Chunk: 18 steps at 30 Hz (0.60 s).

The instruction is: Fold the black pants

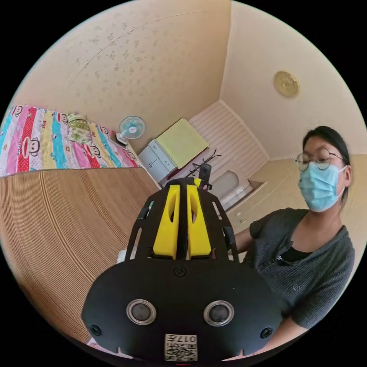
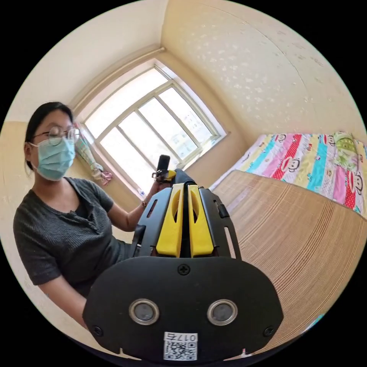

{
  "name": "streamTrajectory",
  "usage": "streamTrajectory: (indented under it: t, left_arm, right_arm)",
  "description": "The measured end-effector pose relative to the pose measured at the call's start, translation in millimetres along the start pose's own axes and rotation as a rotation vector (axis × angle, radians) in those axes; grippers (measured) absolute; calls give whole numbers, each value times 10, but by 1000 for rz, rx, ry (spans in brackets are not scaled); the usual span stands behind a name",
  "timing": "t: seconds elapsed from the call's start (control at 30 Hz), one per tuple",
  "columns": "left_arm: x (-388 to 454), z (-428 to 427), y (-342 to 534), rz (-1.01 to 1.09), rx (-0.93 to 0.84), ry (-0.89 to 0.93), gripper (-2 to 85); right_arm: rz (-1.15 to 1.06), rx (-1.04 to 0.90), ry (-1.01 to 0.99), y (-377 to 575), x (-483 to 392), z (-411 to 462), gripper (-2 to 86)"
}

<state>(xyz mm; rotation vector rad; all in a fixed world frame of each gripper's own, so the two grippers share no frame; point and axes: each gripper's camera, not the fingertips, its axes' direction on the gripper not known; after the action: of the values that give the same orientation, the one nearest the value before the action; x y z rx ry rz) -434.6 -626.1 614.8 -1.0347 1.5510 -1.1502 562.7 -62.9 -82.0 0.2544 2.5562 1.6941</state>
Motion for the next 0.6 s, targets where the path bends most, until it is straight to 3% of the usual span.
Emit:
streamTrajectory:
  t: [0.23,0.33,0.47,0.6]
  left_arm:
    - [-1731,569,3,-277,-128,-272,36]
    - [-2147,845,366,-358,-262,-373,38]
    - [-2178,1063,1196,-446,-342,-345,40]
    - [-2195,1206,2109,-638,-387,-263,48]
  right_arm:
    - [244,-202,109,355,1807,1246,18]
    - [314,-324,128,801,2058,1698,22]
    - [400,-350,55,1602,1984,1957,29]
    - [627,-424,-13,2759,1957,2303,45]
